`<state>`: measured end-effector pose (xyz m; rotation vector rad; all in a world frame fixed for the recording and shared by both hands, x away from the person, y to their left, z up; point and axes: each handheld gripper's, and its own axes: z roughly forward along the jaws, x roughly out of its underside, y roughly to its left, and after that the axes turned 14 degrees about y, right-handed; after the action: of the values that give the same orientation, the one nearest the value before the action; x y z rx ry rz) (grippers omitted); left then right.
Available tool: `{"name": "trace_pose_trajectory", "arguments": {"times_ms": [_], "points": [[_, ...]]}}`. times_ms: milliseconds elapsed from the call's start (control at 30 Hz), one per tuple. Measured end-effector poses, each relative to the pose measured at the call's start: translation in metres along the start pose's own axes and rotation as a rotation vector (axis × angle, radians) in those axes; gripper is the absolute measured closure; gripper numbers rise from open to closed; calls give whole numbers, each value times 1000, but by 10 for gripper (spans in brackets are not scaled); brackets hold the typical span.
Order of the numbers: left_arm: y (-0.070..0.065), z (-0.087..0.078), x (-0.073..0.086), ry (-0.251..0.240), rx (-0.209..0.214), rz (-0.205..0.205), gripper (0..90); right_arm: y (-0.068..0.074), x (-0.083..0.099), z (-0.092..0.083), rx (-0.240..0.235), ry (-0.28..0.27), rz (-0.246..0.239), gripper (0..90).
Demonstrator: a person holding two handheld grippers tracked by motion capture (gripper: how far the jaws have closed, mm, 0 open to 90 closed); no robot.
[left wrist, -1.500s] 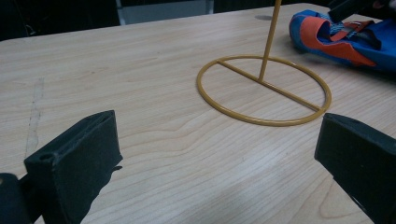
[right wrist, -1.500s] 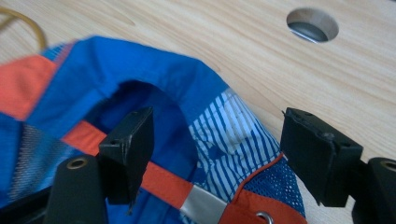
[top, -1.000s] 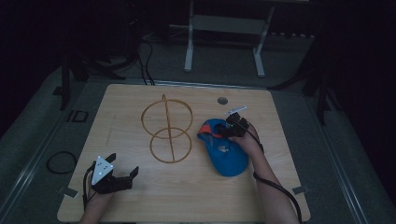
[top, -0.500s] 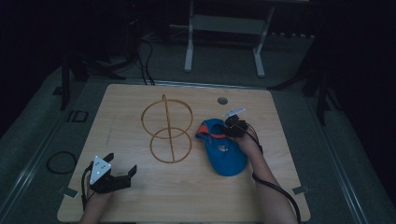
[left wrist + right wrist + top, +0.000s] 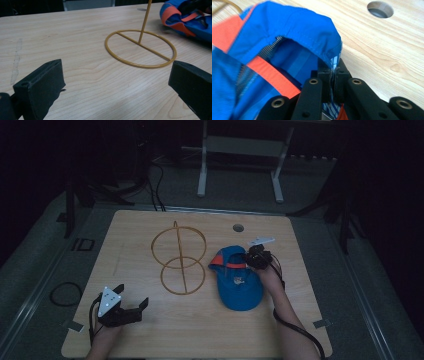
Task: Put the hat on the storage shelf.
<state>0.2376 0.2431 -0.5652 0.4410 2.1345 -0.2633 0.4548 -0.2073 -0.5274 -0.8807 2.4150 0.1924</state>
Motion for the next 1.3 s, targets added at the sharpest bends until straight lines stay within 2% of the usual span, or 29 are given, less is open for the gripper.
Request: {"name": "trace_pose_trajectory", "arguments": {"times_ms": [67, 100, 167, 333, 433, 500, 600, 767, 833, 933, 967, 1033, 1067, 1200, 1300], "points": [[0, 0, 0, -8, 3, -7, 6, 2, 3, -12, -21, -25, 11, 872], [1, 0, 0, -9, 18, -21, 6, 3, 4, -18, -23, -34, 13, 872], [2, -1, 0, -15, 20, -42, 6, 6, 8, -28, -21, -65, 2, 872], [-1, -2, -3, -11, 9, -22, 6, 11, 15, -54, -19, -114, 6, 873], [-6, -6, -7, -12, 44, -40, 6, 15, 19, -71, -41, -166, 14, 872], [-11, -10, -11, -16, 67, -43, 6, 18, 21, -83, -30, -197, 1, 872], [-21, -18, -20, -18, 68, -22, 6, 21, 22, -101, -48, -239, 1, 872], [-34, -39, -40, -51, 94, 4, 6, 31, 21, -129, -42, -284, -39, 872], [-41, -46, -49, -44, 103, 28, 6, 34, 22, -140, -65, -318, -50, 872], [-52, -55, -65, -37, 115, 75, 6, 41, 22, -154, -52, -342, -74, 872], [-55, -56, -70, -33, 110, 82, 6, 43, 22, -157, -49, -348, -75, 872], [-60, -59, -82, -39, 136, 93, 6, 46, 22, -163, -59, -354, -86, 872], [-63, -60, -87, -42, 139, 95, 6, 48, 22, -165, -49, -357, -89, 873], [-75, -59, -103, -49, 161, 142, 6, 53, 23, -171, -44, -365, -91, 872], [-85, -58, -116, -48, 185, 154, 6, 56, 24, -177, -65, -391, -92, 872]]}}
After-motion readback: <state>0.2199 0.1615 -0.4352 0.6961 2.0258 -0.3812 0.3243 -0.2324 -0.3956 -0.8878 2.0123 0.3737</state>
